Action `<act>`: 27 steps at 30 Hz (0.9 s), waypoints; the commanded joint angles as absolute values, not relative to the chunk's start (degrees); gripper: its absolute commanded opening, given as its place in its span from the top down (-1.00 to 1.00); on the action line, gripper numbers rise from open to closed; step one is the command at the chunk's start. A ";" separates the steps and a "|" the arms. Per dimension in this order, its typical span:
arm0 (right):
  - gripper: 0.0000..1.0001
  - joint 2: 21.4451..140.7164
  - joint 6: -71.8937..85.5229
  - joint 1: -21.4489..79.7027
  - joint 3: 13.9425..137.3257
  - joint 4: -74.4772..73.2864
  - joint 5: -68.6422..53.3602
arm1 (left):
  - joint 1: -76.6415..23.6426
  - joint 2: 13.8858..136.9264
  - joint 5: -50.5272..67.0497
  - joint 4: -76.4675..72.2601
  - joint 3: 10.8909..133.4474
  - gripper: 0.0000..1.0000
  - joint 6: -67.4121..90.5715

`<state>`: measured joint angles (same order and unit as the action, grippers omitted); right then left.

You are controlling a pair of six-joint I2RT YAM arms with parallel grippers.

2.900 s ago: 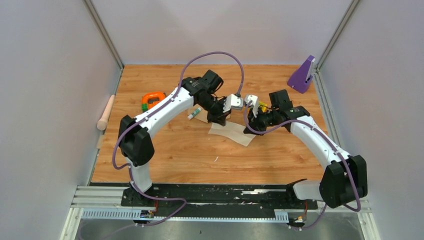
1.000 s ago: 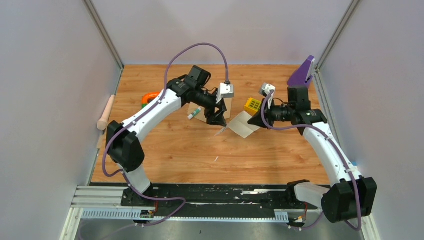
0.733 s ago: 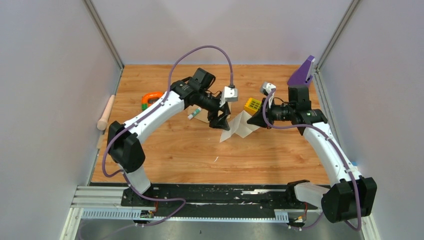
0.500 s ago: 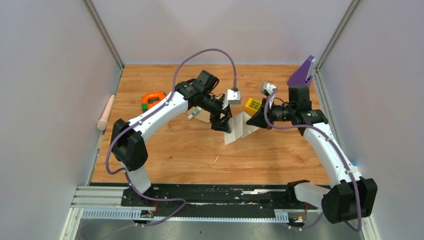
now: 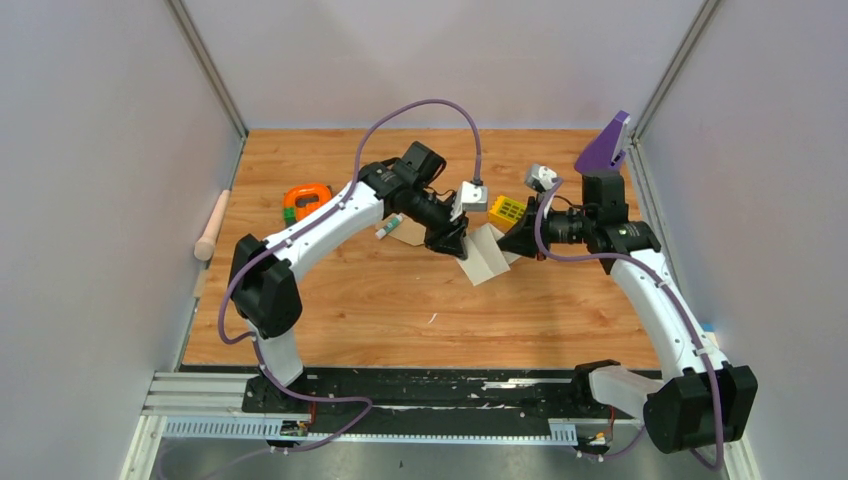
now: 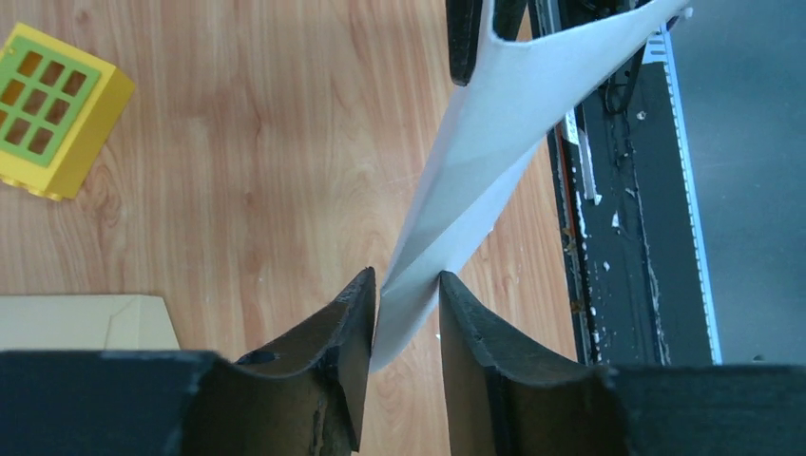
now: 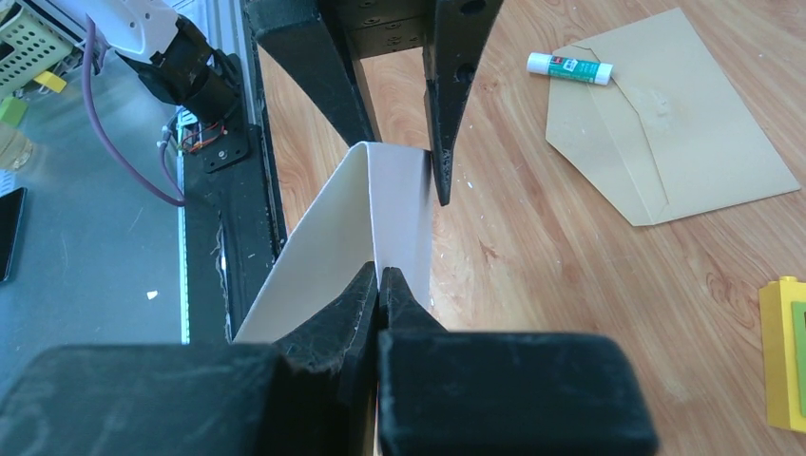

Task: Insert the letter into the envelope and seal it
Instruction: Fold the letter.

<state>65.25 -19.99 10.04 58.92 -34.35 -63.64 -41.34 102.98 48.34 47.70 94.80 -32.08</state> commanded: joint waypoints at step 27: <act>-0.40 59.82 -24.41 6.82 61.15 -34.19 -55.22 | -41.73 99.17 38.18 51.05 94.42 1.00 -38.92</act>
